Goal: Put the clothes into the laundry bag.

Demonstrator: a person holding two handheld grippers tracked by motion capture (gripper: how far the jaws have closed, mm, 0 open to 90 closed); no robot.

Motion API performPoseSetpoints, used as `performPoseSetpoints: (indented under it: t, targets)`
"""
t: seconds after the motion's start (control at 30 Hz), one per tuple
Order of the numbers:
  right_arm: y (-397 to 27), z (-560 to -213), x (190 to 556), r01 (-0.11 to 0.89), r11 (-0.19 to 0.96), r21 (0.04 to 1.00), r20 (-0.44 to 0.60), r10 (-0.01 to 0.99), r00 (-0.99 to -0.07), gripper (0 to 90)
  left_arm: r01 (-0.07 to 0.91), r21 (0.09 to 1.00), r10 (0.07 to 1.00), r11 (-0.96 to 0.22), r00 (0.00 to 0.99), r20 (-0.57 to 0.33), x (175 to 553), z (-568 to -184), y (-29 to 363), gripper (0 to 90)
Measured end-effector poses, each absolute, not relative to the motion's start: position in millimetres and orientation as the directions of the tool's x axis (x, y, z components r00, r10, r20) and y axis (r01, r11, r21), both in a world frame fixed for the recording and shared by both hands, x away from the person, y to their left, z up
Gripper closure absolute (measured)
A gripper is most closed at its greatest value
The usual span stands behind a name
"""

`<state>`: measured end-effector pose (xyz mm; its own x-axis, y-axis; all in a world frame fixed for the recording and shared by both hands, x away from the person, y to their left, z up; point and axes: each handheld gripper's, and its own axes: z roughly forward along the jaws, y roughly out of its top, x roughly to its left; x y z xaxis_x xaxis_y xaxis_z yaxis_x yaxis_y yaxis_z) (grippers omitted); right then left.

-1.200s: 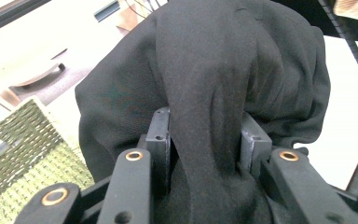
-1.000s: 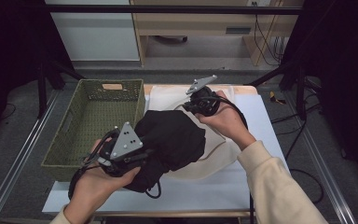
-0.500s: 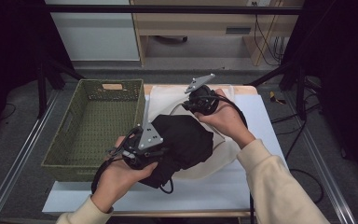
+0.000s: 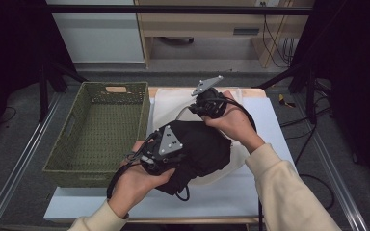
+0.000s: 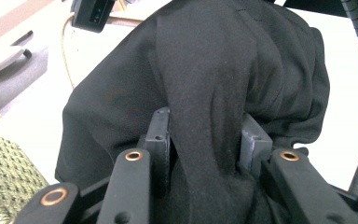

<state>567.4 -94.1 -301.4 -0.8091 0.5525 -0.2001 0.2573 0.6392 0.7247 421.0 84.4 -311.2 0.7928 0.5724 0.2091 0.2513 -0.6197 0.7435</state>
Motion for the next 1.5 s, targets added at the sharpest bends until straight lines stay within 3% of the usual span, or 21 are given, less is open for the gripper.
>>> performPoseSetpoints:
  t: [1.5]
  targets:
    - [-95.2,-307.2,562.0,0.251,0.647,0.721,-0.198,0.538,-0.819,86.8,0.343,0.74,0.689,-0.579,0.692,0.218,469.4,-389.3,52.0,63.0]
